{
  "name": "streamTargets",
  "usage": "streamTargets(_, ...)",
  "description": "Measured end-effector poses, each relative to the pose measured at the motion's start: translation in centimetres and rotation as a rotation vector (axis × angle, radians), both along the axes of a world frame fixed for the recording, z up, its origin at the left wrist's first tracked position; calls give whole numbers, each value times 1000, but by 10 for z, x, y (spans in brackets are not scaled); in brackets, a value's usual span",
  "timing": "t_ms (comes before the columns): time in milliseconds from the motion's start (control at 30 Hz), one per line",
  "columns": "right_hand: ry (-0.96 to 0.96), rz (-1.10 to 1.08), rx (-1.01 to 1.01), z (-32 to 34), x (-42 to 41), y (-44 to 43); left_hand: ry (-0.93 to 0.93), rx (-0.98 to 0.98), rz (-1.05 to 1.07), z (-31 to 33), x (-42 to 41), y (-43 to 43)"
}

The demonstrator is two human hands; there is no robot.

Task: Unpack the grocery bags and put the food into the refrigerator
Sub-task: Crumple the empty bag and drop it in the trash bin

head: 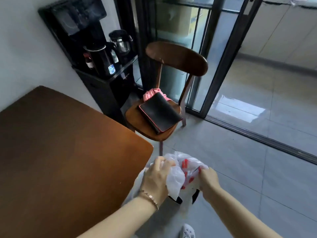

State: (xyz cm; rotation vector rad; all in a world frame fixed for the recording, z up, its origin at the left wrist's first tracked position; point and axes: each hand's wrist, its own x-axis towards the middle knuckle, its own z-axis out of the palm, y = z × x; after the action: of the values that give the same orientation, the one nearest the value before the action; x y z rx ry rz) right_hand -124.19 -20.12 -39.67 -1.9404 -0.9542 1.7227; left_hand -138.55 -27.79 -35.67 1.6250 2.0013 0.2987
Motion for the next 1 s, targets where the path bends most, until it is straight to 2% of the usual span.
streamTargets(33, 78, -12, -15, -7, 12, 6, -29, 42, 21, -12, 12, 9)
streamTargets(133, 186, -86, -25, -15, 27, 18, -40, -75, 166, -36, 59, 41)
streamTargets(167, 245, -67, -7, -21, 29, 20, -14, -115, 189, -47, 70, 52)
streamTargets(233, 279, 22, -5, -39, 34, 22, 17, -70, 226, -77, 84, 69)
streamTargets(300, 230, 50, 12, -70, 40, 28, 45, -68, 171, -118, 93, 79)
streamTargets(400, 145, -25, 9, -137, 54, 44, -192, -314, 29, -175, 89, 86)
streamTargets(500, 55, -31, 9, -219, 63, 47, -317, -353, -1, -240, 72, 94)
streamTargets(567, -3, -38, 19, -273, 60, 49, -281, -360, 32, -290, 64, 103)
streamTargets(700, -117, -19, 12, -374, 41, 54, -76, -355, 39, -382, 56, 120)
streamTargets(767, -300, 106, 40, -417, 34, 57, -38, -364, 86, -422, 51, 125)
streamTargets(867, -671, 513, 87, -469, 29, 63, -27, -391, 145, -470, 44, 128)
streamTargets(1000, -799, 927, 130, -520, 23, 60, -89, -384, 187, -512, 36, 128)
